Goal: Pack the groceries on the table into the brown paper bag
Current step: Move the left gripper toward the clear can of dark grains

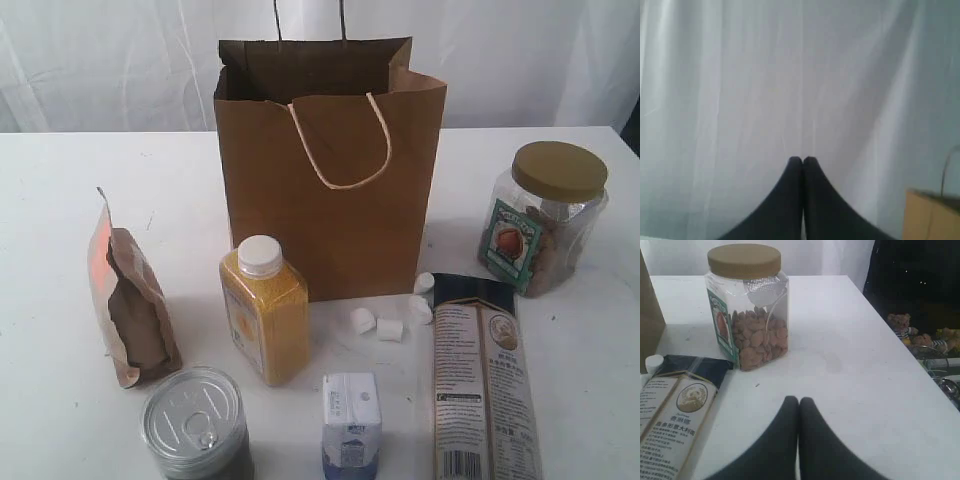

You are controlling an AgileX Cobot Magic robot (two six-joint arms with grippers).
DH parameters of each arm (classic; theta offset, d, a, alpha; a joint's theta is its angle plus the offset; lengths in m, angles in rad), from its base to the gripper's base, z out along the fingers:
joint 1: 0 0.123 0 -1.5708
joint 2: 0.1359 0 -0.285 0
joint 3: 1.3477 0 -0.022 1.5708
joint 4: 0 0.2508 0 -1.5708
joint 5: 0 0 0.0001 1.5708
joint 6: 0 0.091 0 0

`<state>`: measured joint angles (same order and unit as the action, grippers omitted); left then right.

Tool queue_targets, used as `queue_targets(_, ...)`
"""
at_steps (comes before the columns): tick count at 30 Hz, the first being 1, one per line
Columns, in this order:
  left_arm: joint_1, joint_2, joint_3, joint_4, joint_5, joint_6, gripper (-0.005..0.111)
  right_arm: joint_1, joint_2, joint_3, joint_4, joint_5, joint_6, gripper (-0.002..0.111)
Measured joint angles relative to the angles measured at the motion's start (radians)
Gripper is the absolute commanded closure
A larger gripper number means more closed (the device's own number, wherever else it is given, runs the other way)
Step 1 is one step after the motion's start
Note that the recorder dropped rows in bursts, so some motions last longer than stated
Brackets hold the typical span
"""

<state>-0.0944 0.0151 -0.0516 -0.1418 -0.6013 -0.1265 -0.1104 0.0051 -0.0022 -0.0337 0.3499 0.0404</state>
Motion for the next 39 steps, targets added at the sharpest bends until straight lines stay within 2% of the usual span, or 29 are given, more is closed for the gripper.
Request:
queue_targets(2,0.000,0.049,-0.080,-0.157,-0.028,0.091,0.107,0.000,0.000,0.000,0.000,0.000,0.000,0.108)
queue_targets(3,0.000,0.118,-0.160,-0.251,-0.056,0.190,0.107,0.000,0.000,0.000,0.000,0.000,0.000,0.108)
queue_targets(5,0.000,0.221,-0.256,-0.286,-0.082,0.271,0.107,0.000,0.000,0.000,0.000,0.000,0.000,0.108)
queue_targets(8,0.000,0.526,-0.475,-0.185,-0.095,0.362,0.107,0.000,0.000,0.000,0.000,0.000,0.000,0.108)
queue_targets(10,0.000,0.716,-0.572,-0.111,-0.091,0.385,0.107,0.000,0.000,0.000,0.000,0.000,0.000,0.108)
queue_targets(12,0.000,0.894,-0.640,-0.084,-0.083,0.391,0.107,0.000,0.000,0.000,0.000,0.000,0.000,0.108)
queue_targets(14,0.000,0.989,-0.668,-0.079,-0.041,0.403,0.107,0.000,0.000,0.000,0.000,0.000,0.000,0.108)
queue_targets(15,0.000,1.032,-0.681,-0.077,0.010,0.424,0.107,0.000,0.000,0.000,0.000,0.000,0.000,0.108)
queue_targets(19,0.004,1.176,-0.765,-0.114,0.530,0.503,0.107,0.000,0.000,0.000,0.000,0.000,0.000,0.108)
queue_targets(21,0.006,1.210,-0.791,-0.122,0.723,0.486,0.107,0.000,0.000,0.000,0.000,0.000,0.000,0.108)
queue_targets(27,0.009,1.234,-0.894,-0.068,0.978,0.364,0.107,0.000,0.000,0.000,0.000,0.000,0.000,0.108)
queue_targets(33,0.011,1.232,-1.098,-0.037,1.441,0.326,0.107,0.000,0.000,0.000,0.000,0.000,0.000,0.108)
queue_targets(36,0.011,1.230,-1.121,-0.100,1.600,0.422,0.107,0.000,0.000,0.000,0.000,0.000,0.000,0.108)
queue_targets(39,0.011,1.217,-1.073,-0.294,1.681,0.610,0.107,0.000,0.000,0.000,0.000,0.000,0.000,0.108)
